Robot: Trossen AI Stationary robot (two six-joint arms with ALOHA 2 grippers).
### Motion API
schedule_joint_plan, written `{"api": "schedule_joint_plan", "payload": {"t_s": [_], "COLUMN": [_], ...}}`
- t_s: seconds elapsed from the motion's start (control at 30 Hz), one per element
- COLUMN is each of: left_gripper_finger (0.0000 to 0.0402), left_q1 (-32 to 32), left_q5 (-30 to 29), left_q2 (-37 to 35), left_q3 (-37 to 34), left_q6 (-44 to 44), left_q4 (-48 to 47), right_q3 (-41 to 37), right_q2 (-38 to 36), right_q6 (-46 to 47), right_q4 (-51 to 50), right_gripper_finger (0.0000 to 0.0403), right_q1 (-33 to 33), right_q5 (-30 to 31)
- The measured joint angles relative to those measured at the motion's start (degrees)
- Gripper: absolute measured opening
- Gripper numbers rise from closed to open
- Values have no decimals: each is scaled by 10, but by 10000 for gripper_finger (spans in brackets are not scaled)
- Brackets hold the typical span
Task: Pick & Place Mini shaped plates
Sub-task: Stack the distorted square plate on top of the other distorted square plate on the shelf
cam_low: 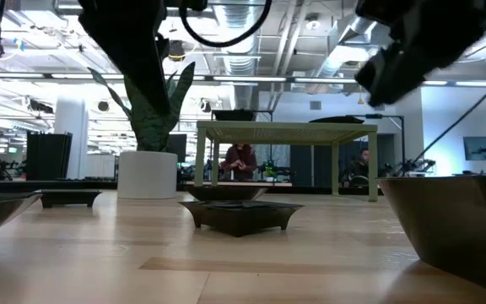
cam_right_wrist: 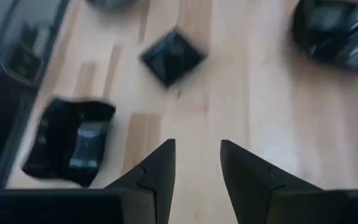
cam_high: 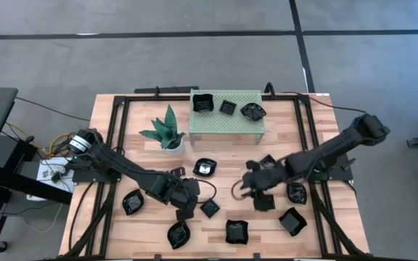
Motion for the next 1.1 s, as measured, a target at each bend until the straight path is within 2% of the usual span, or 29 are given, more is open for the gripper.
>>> {"api": "schedule_joint_plan", "payload": {"t_s": [0.3, 0.5, 0.57, 0.73, 1.1], "left_gripper_finger": [153, 148, 147, 147, 147], "left_q1": [16, 30, 33, 39, 40], "left_q5": [-2, -3, -3, -2, -2], "left_q2": [0, 0, 0, 0, 0], "left_q3": [-17, -17, -17, -17, -17], "left_q6": [-3, -3, -3, -3, -3], "left_q4": [10, 13, 16, 23, 36], "right_q3": [71, 113, 123, 156, 157], "right_q2": [96, 161, 182, 214, 248], "right_q6": [96, 102, 102, 102, 126], "right_q4": [20, 29, 25, -37, -54], "right_gripper_finger": [123, 123, 123, 123, 123], "right_q1": [80, 140, 150, 144, 115], "right_q5": [-52, -51, -30, 24, -20]}}
